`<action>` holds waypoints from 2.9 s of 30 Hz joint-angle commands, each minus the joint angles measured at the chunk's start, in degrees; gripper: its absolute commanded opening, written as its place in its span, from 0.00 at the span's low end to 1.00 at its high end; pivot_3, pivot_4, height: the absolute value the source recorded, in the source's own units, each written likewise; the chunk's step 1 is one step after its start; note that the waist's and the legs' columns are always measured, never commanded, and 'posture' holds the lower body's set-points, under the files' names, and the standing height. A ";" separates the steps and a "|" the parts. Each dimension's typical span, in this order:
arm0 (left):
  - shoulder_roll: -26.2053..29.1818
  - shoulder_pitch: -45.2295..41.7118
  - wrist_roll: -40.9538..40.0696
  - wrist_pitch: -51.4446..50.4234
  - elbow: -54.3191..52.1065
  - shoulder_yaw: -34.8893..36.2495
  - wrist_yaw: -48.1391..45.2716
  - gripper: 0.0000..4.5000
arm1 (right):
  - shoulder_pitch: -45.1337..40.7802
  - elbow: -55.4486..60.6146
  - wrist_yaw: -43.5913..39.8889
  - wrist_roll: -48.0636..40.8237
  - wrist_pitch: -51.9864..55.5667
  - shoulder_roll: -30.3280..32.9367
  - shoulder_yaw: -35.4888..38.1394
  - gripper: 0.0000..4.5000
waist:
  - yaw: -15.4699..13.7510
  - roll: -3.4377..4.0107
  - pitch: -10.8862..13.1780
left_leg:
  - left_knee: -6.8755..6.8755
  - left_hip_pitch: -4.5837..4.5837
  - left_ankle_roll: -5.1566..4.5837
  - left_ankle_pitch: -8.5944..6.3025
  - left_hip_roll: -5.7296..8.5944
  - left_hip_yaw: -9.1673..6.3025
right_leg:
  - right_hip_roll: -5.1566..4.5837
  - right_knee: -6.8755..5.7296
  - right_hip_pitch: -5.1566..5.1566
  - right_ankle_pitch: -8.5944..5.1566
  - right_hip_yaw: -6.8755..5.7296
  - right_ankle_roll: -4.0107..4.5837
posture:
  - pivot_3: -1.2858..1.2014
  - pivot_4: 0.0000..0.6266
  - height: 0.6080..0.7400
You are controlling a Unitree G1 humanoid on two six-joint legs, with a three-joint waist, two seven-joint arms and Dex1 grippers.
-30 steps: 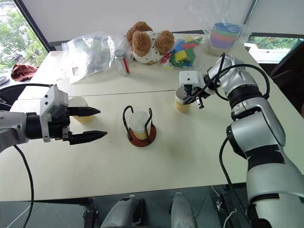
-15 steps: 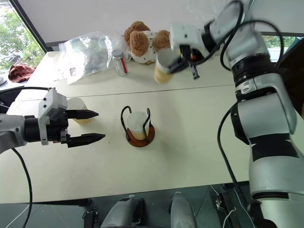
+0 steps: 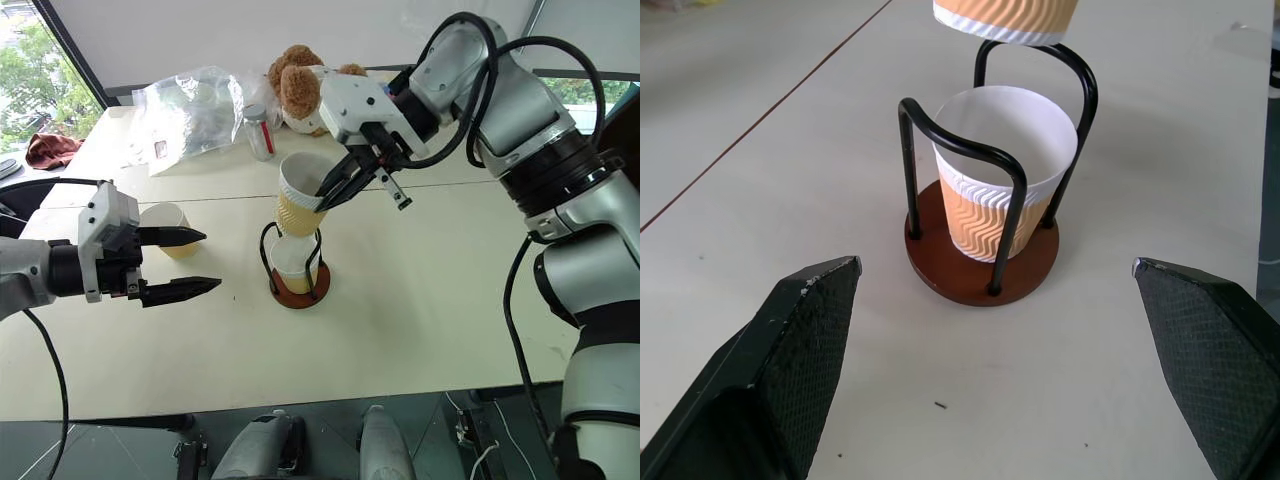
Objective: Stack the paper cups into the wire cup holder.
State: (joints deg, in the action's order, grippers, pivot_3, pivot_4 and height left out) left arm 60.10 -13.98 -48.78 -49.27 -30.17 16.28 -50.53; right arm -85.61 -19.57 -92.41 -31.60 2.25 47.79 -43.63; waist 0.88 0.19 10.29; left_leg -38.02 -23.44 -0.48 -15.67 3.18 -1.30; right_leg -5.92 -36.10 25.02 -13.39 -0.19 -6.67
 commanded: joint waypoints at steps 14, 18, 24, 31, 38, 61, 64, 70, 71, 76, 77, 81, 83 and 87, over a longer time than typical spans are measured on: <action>-1.21 -2.58 0.47 0.71 -1.23 -0.59 1.35 1.00 | -7.27 -10.53 -0.09 4.18 -13.65 -6.53 -11.72 0.01 | 0.08 0.00 0.00 | 0.00 0.00 0.12 0.07 0.00 0.00 | 0.01 -0.03 0.03 0.00 0.00 0.00 | 0.52 0.24 1.00; -1.67 -2.62 0.46 0.63 -1.56 -0.61 1.76 1.00 | -9.23 -12.80 -0.09 3.16 -16.36 -7.13 -15.83 0.01 | 0.11 0.00 0.00 | 0.01 0.00 0.13 0.08 0.00 0.00 | 0.02 -0.03 0.05 0.00 0.00 0.00 | 0.52 0.24 1.00; -1.86 -1.78 0.44 0.75 -1.94 -0.17 2.22 1.00 | -12.32 -15.65 -0.09 0.70 -18.01 -7.24 -19.70 0.01 | 0.11 0.00 0.00 | 0.01 0.00 0.13 0.08 0.00 0.00 | 0.02 -0.03 0.06 0.00 0.00 0.00 | 0.52 0.24 1.00; -2.25 -1.56 0.94 1.23 -1.81 -0.48 2.41 1.00 | -14.83 -14.33 -0.09 -3.49 -17.85 -5.11 -23.55 0.01 | 0.08 0.00 0.00 | 0.04 -0.01 0.14 0.08 0.00 -0.02 | 0.01 -0.04 0.08 0.00 0.00 0.00 | 0.52 0.24 1.00; -2.69 -2.23 1.40 1.59 -1.38 -1.23 2.24 1.00 | -16.09 -12.26 -0.09 -6.24 -17.44 -3.48 -26.41 0.01 | 0.07 0.00 0.00 | 0.04 -0.01 0.11 0.06 0.00 -0.01 | 0.01 -0.05 0.11 0.00 0.00 0.00 | 0.52 0.24 1.00; -3.49 -2.58 1.91 1.52 -1.64 -1.51 2.79 1.00 | -14.07 -13.37 -0.09 -5.56 -17.98 -6.32 -25.72 0.29 | 0.13 0.00 0.00 | 0.04 -0.01 0.08 0.05 0.00 -0.01 | 0.01 -0.07 0.12 0.00 0.00 0.00 | 0.52 0.24 1.00; -3.42 -2.67 1.66 1.30 -1.77 -1.39 2.99 1.00 | -13.94 -14.42 -0.09 -5.36 -17.74 -6.82 -24.12 0.62 | 0.03 0.00 0.00 | 0.04 -0.01 0.09 0.05 0.00 -0.02 | 0.01 -0.07 0.11 0.00 0.00 0.00 | 0.52 0.24 1.00; -2.61 -3.01 2.05 1.48 -0.86 -1.00 2.43 1.00 | -13.88 -15.60 -0.09 -7.38 -13.60 -5.82 -19.19 0.62 | 0.04 0.00 0.00 | 0.04 -0.02 0.11 0.06 0.00 -0.02 | 0.02 -0.06 0.12 0.00 0.00 0.00 | 0.52 0.24 1.00; -2.26 -2.99 2.21 1.54 -0.57 -0.77 2.08 1.00 | -13.74 -15.57 -0.09 -8.11 -12.02 -5.47 -17.91 0.62 | 0.03 0.00 0.00 | 0.04 -0.02 0.11 0.06 0.00 -0.02 | 0.02 -0.06 0.11 0.00 0.00 0.00 | 0.52 0.24 1.00; -1.33 -3.93 2.73 1.82 0.90 -1.23 0.90 1.00 | -11.99 -11.96 -0.09 -9.79 -7.26 -3.56 -15.02 0.62 | -0.08 0.00 0.00 | 0.04 -0.02 0.11 0.06 0.00 -0.02 | 0.01 -0.04 0.09 0.00 0.00 0.00 | 0.52 0.24 1.00; -1.38 -4.45 2.89 1.93 1.22 -1.71 0.84 1.00 | -11.54 -11.41 -0.09 -9.50 -6.96 -3.64 -14.56 0.62 | -0.04 0.00 0.00 | 0.04 -0.02 0.10 0.06 0.00 -0.02 | 0.01 -0.04 0.09 0.00 0.00 0.00 | 0.52 0.24 1.00; -1.61 -5.54 3.41 2.02 1.67 -2.65 0.32 1.00 | -10.26 -8.72 -0.09 -9.58 -5.37 -2.82 -13.53 0.62 | 0.03 0.00 0.00 | 0.03 -0.02 0.07 0.04 0.00 0.01 | 0.01 -0.04 0.09 0.00 0.00 0.00 | 0.52 0.24 1.00; -1.62 -5.51 3.53 1.97 1.65 -2.58 0.12 1.00 | -9.46 -6.49 -0.09 -9.99 -4.51 -1.64 -13.38 0.62 | 0.06 0.00 0.00 | 0.04 -0.02 0.08 0.04 0.00 0.01 | 0.01 -0.06 0.12 0.00 0.00 0.00 | 0.52 0.24 1.00; -1.85 -5.07 3.40 1.78 1.20 -2.42 0.51 1.00 | -5.47 -2.25 -0.09 -7.81 -2.17 -1.01 -10.55 0.62 | -0.10 -0.01 0.00 | 0.04 -0.05 0.07 0.04 0.00 -0.01 | 0.00 -0.05 0.11 0.00 -0.01 0.00 | 0.52 0.24 1.00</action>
State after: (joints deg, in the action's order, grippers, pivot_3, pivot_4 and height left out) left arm 57.96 -18.67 -45.55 -48.08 -27.94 12.58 -50.07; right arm -91.47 -23.56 -92.42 -39.90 -0.91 46.55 -57.31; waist 0.78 0.18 10.29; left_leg -38.00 -23.50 -0.41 -15.63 3.17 -1.29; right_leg -5.92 -36.13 25.12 -13.39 -0.19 -6.68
